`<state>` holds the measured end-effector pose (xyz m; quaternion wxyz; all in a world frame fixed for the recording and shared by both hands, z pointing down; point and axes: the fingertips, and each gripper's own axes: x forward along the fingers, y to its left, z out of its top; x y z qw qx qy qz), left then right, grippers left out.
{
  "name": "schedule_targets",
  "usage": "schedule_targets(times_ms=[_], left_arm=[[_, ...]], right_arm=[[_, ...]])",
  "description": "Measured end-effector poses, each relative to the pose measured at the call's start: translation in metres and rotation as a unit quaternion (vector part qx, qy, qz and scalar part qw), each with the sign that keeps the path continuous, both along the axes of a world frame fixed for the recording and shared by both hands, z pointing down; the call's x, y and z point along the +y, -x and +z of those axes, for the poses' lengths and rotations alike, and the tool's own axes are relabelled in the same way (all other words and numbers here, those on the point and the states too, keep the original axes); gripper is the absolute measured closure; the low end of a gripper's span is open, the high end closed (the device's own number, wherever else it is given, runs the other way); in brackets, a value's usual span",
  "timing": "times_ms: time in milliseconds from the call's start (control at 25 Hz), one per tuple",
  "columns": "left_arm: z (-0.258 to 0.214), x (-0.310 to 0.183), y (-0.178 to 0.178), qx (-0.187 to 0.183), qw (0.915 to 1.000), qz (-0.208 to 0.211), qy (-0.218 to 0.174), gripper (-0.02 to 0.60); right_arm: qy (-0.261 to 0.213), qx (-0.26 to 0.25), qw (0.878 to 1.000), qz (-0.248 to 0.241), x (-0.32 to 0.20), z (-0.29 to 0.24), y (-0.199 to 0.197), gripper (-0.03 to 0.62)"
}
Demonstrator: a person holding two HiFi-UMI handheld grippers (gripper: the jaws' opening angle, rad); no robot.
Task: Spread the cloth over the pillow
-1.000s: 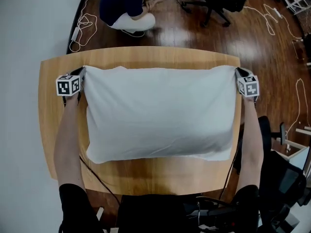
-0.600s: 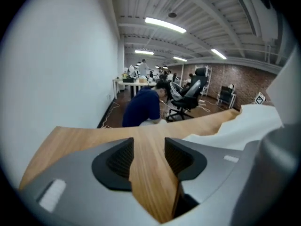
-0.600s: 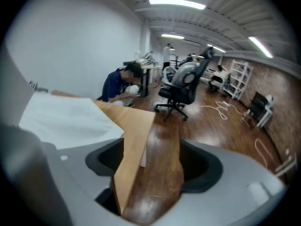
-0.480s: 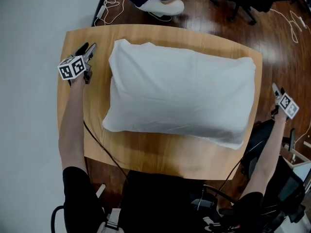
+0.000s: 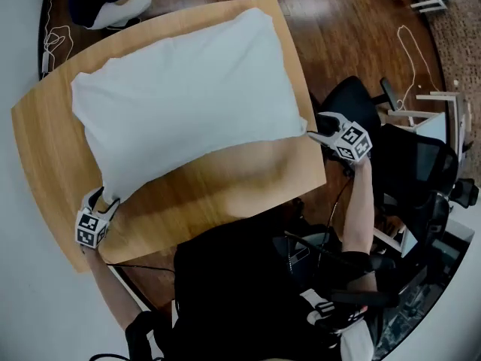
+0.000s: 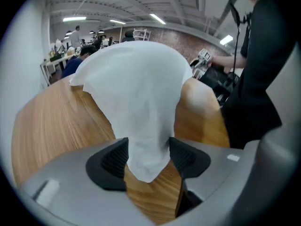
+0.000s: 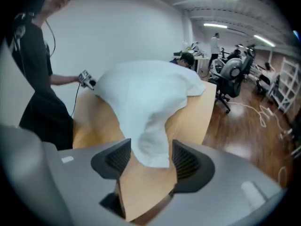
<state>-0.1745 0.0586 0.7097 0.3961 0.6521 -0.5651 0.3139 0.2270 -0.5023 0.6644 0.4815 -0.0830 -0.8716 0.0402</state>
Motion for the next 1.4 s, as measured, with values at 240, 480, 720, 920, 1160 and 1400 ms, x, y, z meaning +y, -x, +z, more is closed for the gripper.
schedule_targets(times_ms=[240, 480, 720, 920, 1160, 1400], left_arm=[[0.029, -0.017, -0.005, -0.074, 0.9969, 0.017, 0.018, 0.486], [-0.029, -0.015, -0.005, -0.114, 0.9933, 0.013, -0.017, 0.572], [-0.014, 0.009, -0.016, -0.075, 0.9961, -0.037, -0.028, 0.572], [0.013, 0.008, -0.018, -0.034, 0.9961, -0.074, -0.034, 0.561], [-0.039, 0.05, 0.028, -0.006, 0.9516, -0.257, -0.168, 0.449], [-0.182, 0.076, 0.06, 0.122, 0.7509, -0.378, -0.527, 0.449]], right_arm=[[-0.077, 0.109, 0.989, -0.063, 0.034, 0.063, 0.002, 0.397], [-0.095, 0.114, 0.989, -0.008, 0.034, -0.009, -0.008, 0.582], [-0.041, 0.128, 0.99, 0.04, 0.055, 0.023, -0.027, 0.582], [-0.046, 0.127, 0.988, 0.077, 0.052, 0.073, -0.031, 0.58], [-0.09, 0.097, 0.977, 0.169, 0.035, 0.043, -0.048, 0.367], [-0.087, 0.038, 0.959, 0.267, 0.04, 0.009, -0.073, 0.365]])
